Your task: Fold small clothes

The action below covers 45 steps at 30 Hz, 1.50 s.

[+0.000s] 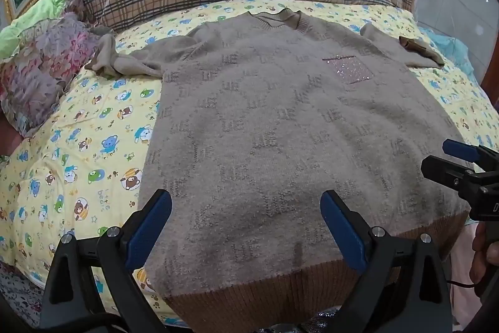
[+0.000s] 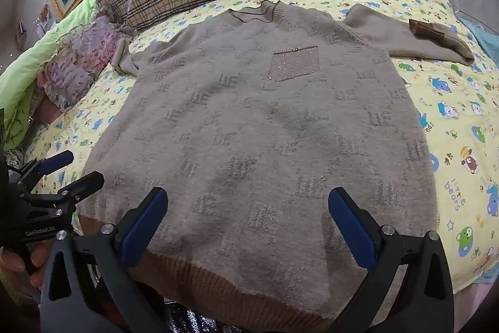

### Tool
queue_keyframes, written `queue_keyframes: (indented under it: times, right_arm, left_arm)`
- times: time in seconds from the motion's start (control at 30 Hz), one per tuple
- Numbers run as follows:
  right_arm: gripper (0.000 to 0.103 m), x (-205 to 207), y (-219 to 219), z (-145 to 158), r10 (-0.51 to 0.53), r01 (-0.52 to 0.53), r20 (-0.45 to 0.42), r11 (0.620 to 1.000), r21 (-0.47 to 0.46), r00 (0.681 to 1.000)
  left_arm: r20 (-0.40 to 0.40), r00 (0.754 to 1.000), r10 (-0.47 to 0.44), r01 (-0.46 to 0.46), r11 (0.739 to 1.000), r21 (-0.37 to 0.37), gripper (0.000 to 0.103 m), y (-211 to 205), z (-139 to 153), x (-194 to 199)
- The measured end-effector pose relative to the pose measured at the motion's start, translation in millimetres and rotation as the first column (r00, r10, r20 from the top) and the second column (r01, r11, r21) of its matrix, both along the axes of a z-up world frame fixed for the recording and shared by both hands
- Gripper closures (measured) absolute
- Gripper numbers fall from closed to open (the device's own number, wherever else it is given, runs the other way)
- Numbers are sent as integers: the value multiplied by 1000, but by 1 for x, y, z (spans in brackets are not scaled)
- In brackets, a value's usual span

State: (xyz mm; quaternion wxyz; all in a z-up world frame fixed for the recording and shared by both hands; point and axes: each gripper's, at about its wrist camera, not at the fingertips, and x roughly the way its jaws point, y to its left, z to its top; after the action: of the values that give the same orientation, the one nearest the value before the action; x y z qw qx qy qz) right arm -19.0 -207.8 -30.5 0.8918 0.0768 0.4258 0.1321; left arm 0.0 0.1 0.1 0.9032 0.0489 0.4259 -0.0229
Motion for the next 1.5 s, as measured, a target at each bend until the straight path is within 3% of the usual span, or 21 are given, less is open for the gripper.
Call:
queue_keyframes:
  times: [1.5]
  right_arm:
    - [0,2,3,4,-4,4,4,1000,26,1000]
  left_arm:
    - [25,1000,-2,3,999,-36,6,3,-2,6]
